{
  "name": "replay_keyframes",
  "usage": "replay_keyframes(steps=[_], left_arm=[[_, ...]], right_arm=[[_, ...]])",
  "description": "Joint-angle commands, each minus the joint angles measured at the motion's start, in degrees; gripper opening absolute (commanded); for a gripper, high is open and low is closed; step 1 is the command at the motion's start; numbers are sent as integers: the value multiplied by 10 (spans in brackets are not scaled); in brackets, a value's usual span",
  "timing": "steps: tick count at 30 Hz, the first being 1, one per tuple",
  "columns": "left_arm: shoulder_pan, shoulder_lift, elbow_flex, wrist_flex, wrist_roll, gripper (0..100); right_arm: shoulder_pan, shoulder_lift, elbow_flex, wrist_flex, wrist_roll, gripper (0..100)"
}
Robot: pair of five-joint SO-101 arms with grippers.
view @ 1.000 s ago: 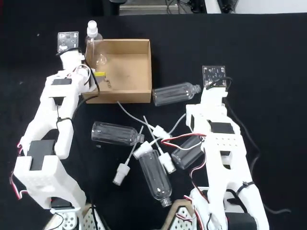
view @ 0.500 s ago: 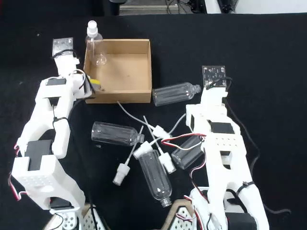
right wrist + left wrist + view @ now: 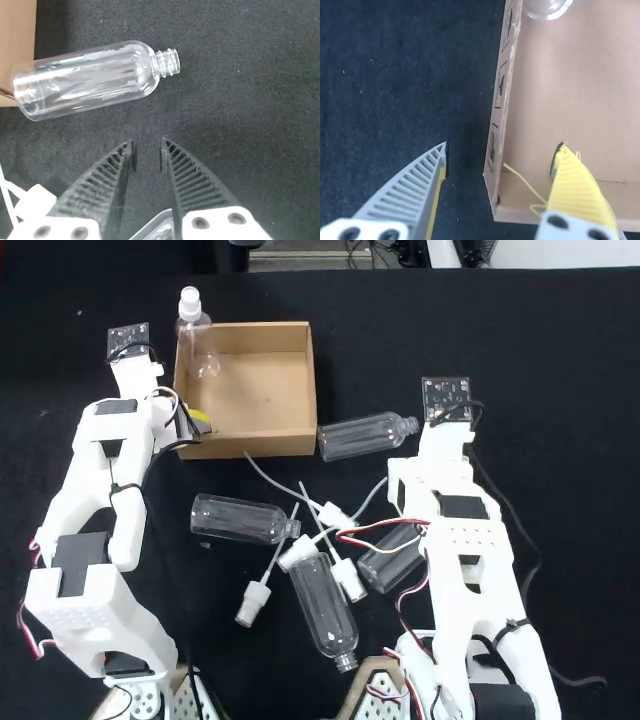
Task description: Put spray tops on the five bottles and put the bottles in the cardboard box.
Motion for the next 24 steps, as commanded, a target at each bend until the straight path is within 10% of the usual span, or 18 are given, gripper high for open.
replay_keyframes(steps=[1, 24], left_arm=[[-6, -40, -35, 29, 4, 317], [-7, -40, -78, 43, -25, 317]], right_arm=[[3, -9, -5, -16, 0, 64], [3, -9, -5, -16, 0, 64]])
